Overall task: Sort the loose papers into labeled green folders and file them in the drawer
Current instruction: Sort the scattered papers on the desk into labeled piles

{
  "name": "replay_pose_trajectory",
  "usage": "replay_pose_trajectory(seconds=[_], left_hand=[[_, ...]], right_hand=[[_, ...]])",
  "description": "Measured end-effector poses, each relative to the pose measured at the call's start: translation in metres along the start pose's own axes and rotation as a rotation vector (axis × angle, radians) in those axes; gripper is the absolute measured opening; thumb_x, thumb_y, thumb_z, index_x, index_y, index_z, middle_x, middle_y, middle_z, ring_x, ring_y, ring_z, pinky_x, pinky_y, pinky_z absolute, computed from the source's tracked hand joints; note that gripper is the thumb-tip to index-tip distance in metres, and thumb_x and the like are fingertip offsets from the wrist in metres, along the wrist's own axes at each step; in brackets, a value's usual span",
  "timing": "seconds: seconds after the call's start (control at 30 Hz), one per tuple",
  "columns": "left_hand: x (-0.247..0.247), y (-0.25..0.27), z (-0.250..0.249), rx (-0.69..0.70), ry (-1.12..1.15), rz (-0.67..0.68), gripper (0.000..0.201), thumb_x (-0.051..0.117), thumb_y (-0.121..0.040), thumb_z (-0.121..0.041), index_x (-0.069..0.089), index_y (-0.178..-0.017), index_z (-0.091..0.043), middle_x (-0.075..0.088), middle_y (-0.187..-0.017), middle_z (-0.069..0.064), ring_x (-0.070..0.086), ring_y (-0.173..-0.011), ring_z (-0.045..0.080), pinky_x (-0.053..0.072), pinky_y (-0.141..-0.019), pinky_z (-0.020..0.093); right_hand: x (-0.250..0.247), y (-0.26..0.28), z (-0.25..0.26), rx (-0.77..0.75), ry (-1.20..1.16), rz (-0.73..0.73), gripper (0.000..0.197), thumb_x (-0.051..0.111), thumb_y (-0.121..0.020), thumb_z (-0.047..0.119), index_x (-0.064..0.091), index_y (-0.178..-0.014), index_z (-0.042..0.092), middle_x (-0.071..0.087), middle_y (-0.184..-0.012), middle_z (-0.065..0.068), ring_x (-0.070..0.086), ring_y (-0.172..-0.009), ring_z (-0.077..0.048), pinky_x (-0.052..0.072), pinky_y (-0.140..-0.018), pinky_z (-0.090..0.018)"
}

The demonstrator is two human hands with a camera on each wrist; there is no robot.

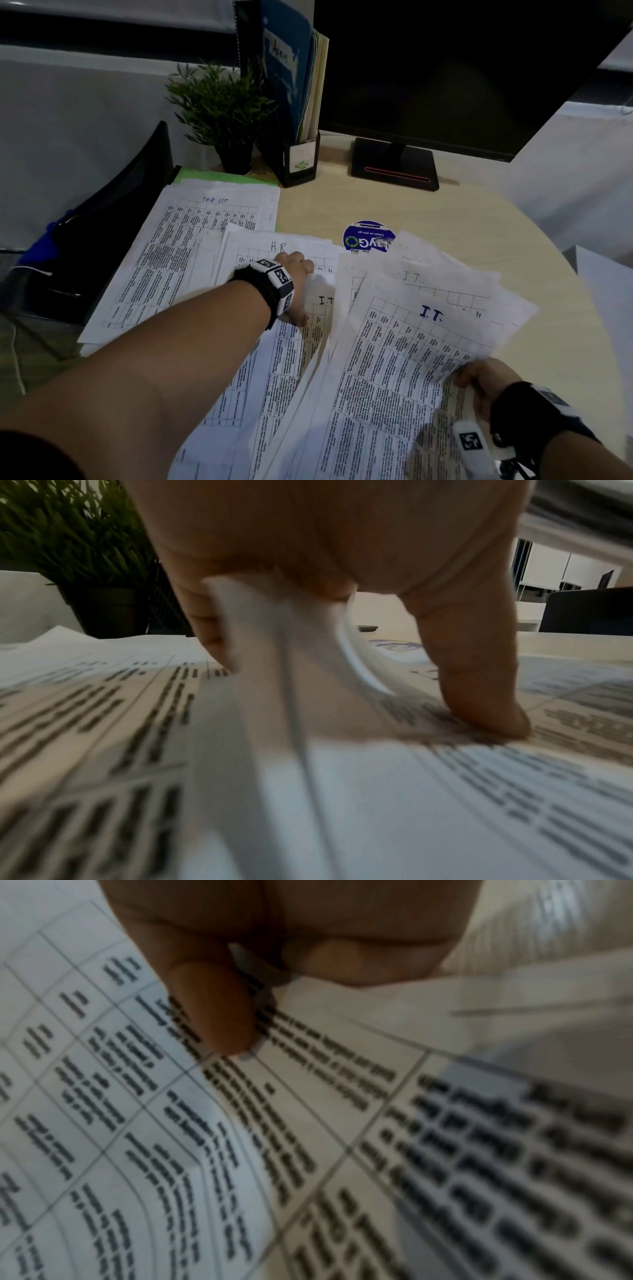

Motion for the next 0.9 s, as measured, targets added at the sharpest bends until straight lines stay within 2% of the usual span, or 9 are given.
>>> replay_pose_trajectory(seconds=[0.07,0.1,0.17,0.3,0.5,0.6,0.67,0.77,0.9], left_hand=[[-0.002,-0.001,0.001,-0.005,0.021,0.009,0.111,0.086,-0.039,-0.057,0.037,-0.134,-0.026,0.043,-0.122,-0.001,0.046,-0.114,0.023,0.047,-0.096,0.043],[-0.001,-0.002,0.001,-0.010,0.031,0.024,0.119,0.086,-0.038,-0.057,0.032,-0.139,-0.026,0.042,-0.128,0.000,0.046,-0.118,0.025,0.047,-0.096,0.045],[-0.001,-0.004,0.001,-0.033,0.029,0.056,0.130,0.086,-0.036,-0.060,0.024,-0.144,-0.025,0.039,-0.136,0.001,0.047,-0.122,0.028,0.046,-0.098,0.048],[-0.001,-0.005,0.001,-0.050,-0.065,0.068,0.119,0.080,-0.035,-0.070,0.035,-0.135,-0.023,0.044,-0.127,0.002,0.043,-0.120,0.027,0.042,-0.101,0.047],[-0.004,-0.006,-0.005,-0.036,-0.149,0.060,0.108,0.079,-0.036,-0.071,0.046,-0.127,-0.022,0.036,-0.109,0.000,0.038,-0.108,0.022,0.041,-0.100,0.043],[-0.004,-0.006,-0.007,-0.063,-0.157,0.075,0.104,0.079,-0.033,-0.071,0.051,-0.119,-0.021,0.032,-0.096,-0.002,0.041,-0.099,0.021,0.048,-0.091,0.044],[-0.003,-0.002,-0.010,-0.059,-0.083,0.095,0.099,0.083,-0.035,-0.065,0.049,-0.118,-0.024,0.038,-0.099,-0.003,0.053,-0.097,0.022,0.051,-0.088,0.043],[-0.001,0.008,-0.012,-0.028,0.145,0.104,0.076,0.087,-0.051,-0.045,0.050,-0.115,-0.027,0.059,-0.106,-0.003,0.062,-0.088,0.021,0.056,-0.081,0.040],[-0.004,0.030,0.008,-0.121,0.891,0.154,0.078,0.081,-0.070,-0.027,0.039,-0.135,-0.024,0.058,-0.116,0.002,0.061,-0.094,0.021,0.054,-0.076,0.036]], right_hand=[[-0.002,0.002,0.001,-0.010,0.007,-0.012,0.025,0.053,-0.054,-0.020,0.064,-0.043,-0.001,0.061,-0.057,-0.024,0.064,-0.052,-0.040,0.056,-0.058,-0.049],[-0.001,0.001,0.001,-0.011,0.009,0.001,0.023,0.054,-0.050,-0.019,0.064,-0.041,0.000,0.063,-0.062,-0.026,0.065,-0.060,-0.044,0.056,-0.063,-0.054],[0.000,-0.006,-0.002,-0.010,0.002,0.014,0.017,0.060,-0.031,-0.005,0.067,-0.045,-0.001,0.065,-0.076,-0.032,0.064,-0.077,-0.052,0.050,-0.077,-0.066],[-0.001,-0.031,-0.015,-0.009,0.006,0.106,0.052,0.064,-0.001,0.012,0.070,-0.051,-0.001,0.066,-0.084,-0.033,0.063,-0.081,-0.054,0.049,-0.081,-0.066],[0.001,-0.005,0.002,-0.058,0.027,0.041,0.016,0.055,-0.032,-0.006,0.066,-0.042,0.001,0.063,-0.065,-0.024,0.060,-0.081,-0.057,0.047,-0.080,-0.069],[0.002,0.004,0.006,-0.052,-0.004,0.013,0.017,0.053,-0.040,-0.014,0.064,-0.041,0.000,0.061,-0.055,-0.021,0.061,-0.067,-0.045,0.051,-0.078,-0.060],[0.000,0.009,0.007,-0.042,-0.001,-0.012,0.023,0.050,-0.056,-0.023,0.062,-0.047,-0.005,0.059,-0.049,-0.020,0.060,-0.048,-0.036,0.055,-0.062,-0.046],[-0.002,0.011,0.009,-0.062,0.021,-0.028,0.026,0.047,-0.069,-0.024,0.059,-0.053,-0.008,0.056,-0.042,-0.018,0.051,-0.027,-0.027,0.046,-0.036,-0.025],[-0.001,0.013,0.011,-0.050,0.003,-0.001,0.027,0.044,-0.074,-0.024,0.058,-0.056,-0.008,0.053,-0.038,-0.017,0.046,-0.022,-0.024,0.040,-0.027,-0.021]])
Point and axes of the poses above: each hand's wrist, its own y-axis away from the middle knuckle, its own x-axis out of the palm, z = x × y, the point moved 5 cm from there along -y, towards the middle knuckle
